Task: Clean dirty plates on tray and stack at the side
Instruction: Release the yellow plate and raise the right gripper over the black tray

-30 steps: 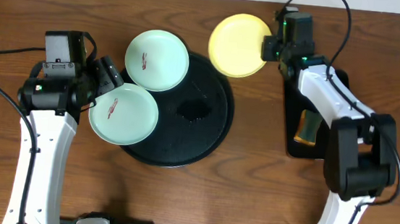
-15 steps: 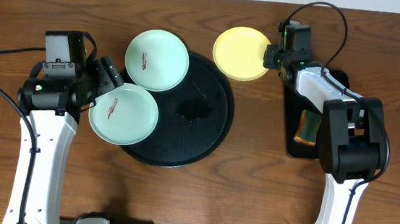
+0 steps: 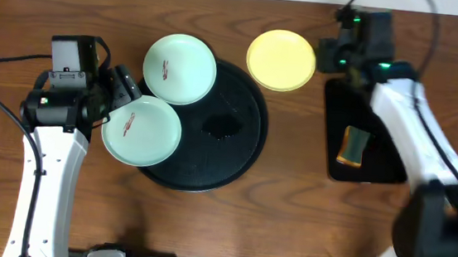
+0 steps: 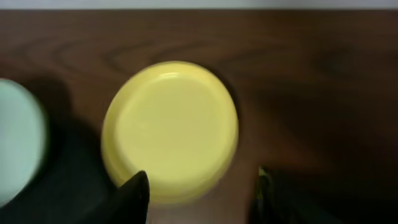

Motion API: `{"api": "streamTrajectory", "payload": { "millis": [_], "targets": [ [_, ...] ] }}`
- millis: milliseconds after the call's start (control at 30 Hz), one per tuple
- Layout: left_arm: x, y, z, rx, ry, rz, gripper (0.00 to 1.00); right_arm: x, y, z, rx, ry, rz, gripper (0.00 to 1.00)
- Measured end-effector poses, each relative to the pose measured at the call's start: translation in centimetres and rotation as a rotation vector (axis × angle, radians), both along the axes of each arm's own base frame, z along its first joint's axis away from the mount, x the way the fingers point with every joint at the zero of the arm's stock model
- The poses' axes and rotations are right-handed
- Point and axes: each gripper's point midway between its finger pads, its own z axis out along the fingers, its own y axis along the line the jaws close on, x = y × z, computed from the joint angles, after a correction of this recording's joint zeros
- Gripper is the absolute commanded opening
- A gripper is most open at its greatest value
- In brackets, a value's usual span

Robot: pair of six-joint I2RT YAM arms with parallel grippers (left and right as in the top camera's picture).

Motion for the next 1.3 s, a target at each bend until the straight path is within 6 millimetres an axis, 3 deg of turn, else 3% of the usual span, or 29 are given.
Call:
{"api": "streamTrajectory", "payload": {
  "millis": [67,133,300,467,600,767,833,1000,1100,1133,1167,1233,1300],
  "targets": [
    [0.0,0.0,0.0,0.0,0.0,0.001,0.86,-2.7,-1.6,1.6,-0.005,0.055,-0.02,0.53],
    [0.0,0.0,0.0,0.0,0.0,0.001,0.86,-5.3,-3.6,1.7,-0.015,0.138,-0.056,0.53],
    [0.0,0.0,0.0,0.0,0.0,0.001,0.86,-10.8,-6.4,-1.8,-0.042,0.413,-0.115,0.56],
    [0.0,0.0,0.0,0.0,0.0,0.0,0.86,-12.9,-6.7,-5.3,-0.07,0.519,-0.118,0.62],
    [0.0,0.0,0.0,0.0,0.0,0.0,0.86,-13.7,-6.5,-7.0,-0.062,0.557,-0.112,0.71],
    [0.0,0.0,0.0,0.0,0.001,0.0,0.86,-12.4,-6.2,-6.8,-0.052,0.502,-0.091,0.91],
    [0.0,0.0,0.0,0.0,0.001,0.0,0.86,-11.5,-6.3,-6.5,-0.046,0.462,-0.094,0.92],
    [0.1,0.0,0.1,0.001,-0.006,0.0,0.86,-9.6,-6.2,-5.6,0.046,0.394,-0.118,0.82],
    [0.7,0.1,0.5,0.003,-0.034,0.0,0.86,-9.3,-5.5,-5.2,0.115,0.387,-0.11,0.88],
    [0.8,0.1,0.5,0.004,-0.039,0.0,0.86,-9.2,-5.2,-5.0,0.129,0.383,-0.1,0.99],
    [1.0,0.1,0.7,0.005,-0.049,0.0,0.83,-9.1,-4.8,-4.9,0.143,0.379,-0.094,0.99],
    [1.4,0.1,1.0,0.001,-0.069,0.006,0.56,-8.8,-4.1,-4.7,0.154,0.364,-0.07,0.99],
    [0.8,-0.1,0.6,-0.005,-0.042,-0.001,0.58,-8.9,-3.5,-4.6,0.162,0.364,-0.053,0.99]
  ]
}}
